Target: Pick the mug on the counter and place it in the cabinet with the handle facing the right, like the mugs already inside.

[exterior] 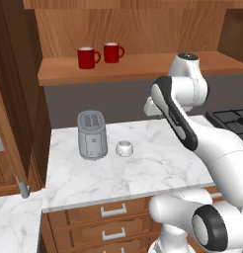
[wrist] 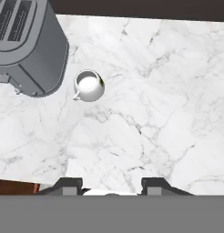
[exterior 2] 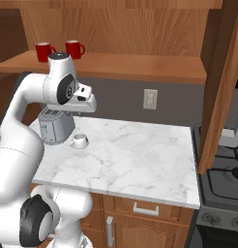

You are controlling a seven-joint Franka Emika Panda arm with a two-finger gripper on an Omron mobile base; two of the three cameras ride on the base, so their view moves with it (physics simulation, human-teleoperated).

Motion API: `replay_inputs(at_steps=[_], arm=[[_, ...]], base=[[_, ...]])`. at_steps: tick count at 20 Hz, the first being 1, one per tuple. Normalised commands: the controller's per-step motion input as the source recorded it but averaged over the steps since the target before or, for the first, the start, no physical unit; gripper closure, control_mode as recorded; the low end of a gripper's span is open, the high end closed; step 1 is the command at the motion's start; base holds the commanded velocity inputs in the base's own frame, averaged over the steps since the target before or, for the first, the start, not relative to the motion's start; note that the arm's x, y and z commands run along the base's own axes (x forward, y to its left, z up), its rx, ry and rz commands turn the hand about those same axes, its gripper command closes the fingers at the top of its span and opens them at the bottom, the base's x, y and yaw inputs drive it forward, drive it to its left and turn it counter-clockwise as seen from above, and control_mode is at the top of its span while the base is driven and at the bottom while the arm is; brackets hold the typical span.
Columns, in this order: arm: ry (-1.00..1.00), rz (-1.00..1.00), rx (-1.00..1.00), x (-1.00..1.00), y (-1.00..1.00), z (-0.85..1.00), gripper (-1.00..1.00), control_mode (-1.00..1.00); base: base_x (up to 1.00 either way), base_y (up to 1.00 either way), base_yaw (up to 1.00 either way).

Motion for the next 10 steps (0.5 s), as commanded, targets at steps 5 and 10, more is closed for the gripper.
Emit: replay_inputs(at_steps=[5,10], arm=[[0.0,0.0,0.0,-0.09,0.0,0.0,-1.0,-1.0],[0.0,0.0,0.0,-0.23,0.06,0.0,-1.0,-1.0]], base=[[0.0,0.0,0.0],[0.0,0.0,0.0]])
